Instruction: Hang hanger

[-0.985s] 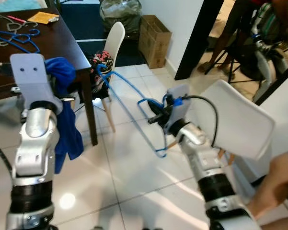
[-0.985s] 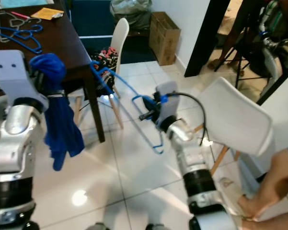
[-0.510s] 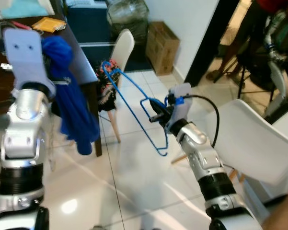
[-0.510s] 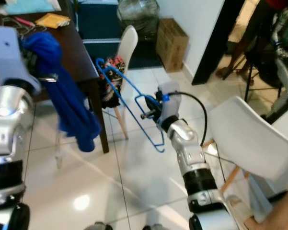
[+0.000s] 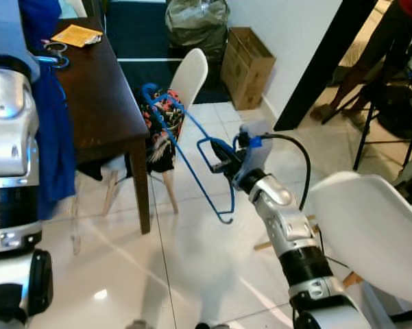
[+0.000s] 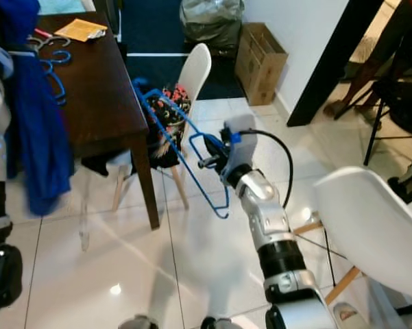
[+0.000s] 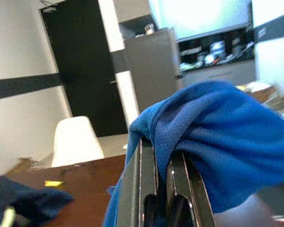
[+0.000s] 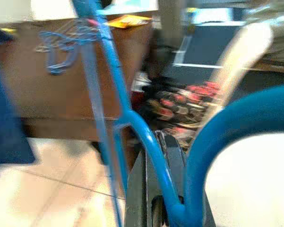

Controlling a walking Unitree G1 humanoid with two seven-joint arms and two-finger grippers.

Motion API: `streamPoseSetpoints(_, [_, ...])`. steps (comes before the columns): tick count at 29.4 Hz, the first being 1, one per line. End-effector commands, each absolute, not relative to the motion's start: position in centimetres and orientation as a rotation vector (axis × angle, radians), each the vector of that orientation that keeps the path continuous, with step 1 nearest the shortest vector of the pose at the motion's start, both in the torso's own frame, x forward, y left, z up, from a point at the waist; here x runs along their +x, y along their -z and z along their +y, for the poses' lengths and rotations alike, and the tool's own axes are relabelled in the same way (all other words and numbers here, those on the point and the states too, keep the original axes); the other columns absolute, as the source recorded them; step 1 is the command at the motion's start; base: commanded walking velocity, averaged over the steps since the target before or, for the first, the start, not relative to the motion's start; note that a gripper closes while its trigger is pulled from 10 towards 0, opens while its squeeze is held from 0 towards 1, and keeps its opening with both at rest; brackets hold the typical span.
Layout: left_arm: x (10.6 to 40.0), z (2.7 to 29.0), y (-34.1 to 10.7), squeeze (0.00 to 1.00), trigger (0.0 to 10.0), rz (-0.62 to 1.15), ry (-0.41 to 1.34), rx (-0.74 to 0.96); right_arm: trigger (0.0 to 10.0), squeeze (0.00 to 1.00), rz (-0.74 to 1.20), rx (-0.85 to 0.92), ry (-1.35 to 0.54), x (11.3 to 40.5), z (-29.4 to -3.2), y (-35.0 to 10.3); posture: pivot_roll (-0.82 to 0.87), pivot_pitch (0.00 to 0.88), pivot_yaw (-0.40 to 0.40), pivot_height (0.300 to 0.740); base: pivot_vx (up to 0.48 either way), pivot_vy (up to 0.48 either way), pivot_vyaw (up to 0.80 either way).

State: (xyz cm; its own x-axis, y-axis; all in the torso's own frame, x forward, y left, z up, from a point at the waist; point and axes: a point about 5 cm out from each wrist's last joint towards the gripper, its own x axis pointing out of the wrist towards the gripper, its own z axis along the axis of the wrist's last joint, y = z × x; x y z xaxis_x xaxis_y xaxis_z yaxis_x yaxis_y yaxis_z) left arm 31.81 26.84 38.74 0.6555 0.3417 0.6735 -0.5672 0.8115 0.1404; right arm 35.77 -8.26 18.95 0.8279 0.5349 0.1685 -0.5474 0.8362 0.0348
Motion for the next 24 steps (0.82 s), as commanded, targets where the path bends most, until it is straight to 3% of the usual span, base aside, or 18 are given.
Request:
streamPoseSetpoints(1, [31.1, 27.4, -40.1, 0.0, 10.0, -0.742, -0.57, 0.388, 10.0, 0.0, -0.146, 0.093, -0.569, 35.6, -8.7, -18.5, 0.07, 0.18, -0.102, 0.74, 0.435, 0.0, 0.0])
streamPoseSetpoints(20, [30.5, 28.8, -40.7, 0.0, 10.0, -0.758, -0.647, 0.421, 10.0, 0.0, -0.133, 0.097, -0.617, 35.0, -8.4, -18.1, 0.07, 0.17, -0.103, 0.74, 0.439, 0.0, 0.0])
streamPoseSetpoints(24, [30.7, 30.0, -39.7, 0.0, 10.0, -0.684, -0.683, 0.441, 10.0, 0.0, -0.131, 0.094, -0.617, 34.9, -8.5, -17.9, 0.06, 0.164, -0.106, 0.74, 0.409, 0.0, 0.0])
